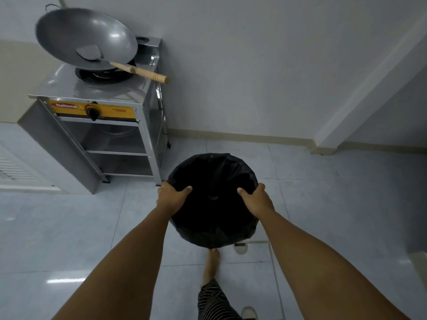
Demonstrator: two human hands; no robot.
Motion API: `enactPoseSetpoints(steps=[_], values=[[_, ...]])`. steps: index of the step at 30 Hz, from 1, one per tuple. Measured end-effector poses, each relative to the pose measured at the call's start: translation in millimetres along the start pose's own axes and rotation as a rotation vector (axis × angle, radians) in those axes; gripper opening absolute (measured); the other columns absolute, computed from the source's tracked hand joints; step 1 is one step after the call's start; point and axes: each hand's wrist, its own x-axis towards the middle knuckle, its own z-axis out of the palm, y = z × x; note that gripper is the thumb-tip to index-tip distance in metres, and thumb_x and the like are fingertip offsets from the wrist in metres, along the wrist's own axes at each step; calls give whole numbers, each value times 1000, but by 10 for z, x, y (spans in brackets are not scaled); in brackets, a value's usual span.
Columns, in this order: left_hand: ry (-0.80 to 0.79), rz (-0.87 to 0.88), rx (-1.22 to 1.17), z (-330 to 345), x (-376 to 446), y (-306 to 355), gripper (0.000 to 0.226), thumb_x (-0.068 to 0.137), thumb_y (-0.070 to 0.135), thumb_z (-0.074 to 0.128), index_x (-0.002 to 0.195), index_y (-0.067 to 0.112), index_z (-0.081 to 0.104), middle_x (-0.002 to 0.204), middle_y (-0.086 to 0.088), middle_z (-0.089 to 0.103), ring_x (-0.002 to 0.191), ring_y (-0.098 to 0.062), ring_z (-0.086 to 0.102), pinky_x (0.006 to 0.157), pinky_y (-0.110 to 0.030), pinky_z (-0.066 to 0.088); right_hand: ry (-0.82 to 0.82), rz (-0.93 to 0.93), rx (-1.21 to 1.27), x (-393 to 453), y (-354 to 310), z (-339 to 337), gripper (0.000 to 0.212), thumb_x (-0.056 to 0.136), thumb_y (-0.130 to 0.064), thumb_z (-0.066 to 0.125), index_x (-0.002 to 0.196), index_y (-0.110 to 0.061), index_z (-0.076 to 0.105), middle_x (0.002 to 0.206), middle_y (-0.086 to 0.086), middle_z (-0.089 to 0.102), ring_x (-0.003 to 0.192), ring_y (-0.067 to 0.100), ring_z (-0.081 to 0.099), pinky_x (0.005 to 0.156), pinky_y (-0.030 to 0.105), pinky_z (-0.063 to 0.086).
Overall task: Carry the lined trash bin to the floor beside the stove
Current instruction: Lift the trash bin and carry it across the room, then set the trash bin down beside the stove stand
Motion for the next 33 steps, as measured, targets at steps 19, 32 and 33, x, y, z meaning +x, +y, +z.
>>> enactPoseSetpoints(steps=[19, 32, 33], values=[[56, -241, -106, 726, 3788, 61, 94, 69, 53, 75, 143, 4, 45, 137, -18, 60, 127, -41, 58, 108, -53, 48, -110, 58, -27, 3910, -702, 1221, 85, 86, -59, 58, 152, -20, 21, 145, 12, 49, 128, 38, 53, 105, 53, 45], [94, -273, -17, 1328, 5887, -1220, 76, 87, 35, 73, 148, 3, 40, 142, -19, 55, 131, -40, 54, 107, -43, 44, -110, 5, -1, 5920, 8, 2892, 85, 84, -56, 61, 152, -23, 21, 145, 9, 50, 128, 36, 54, 106, 53, 45], [94, -281, -9, 1350, 5955, -1266, 76, 88, 34, 72, 149, 3, 38, 143, -19, 54, 132, -40, 53, 107, -43, 43, -104, 3, -11, 5995, 24, 2952, 85, 85, -56, 61, 152, -22, 21, 145, 10, 49, 128, 36, 53, 106, 53, 45]])
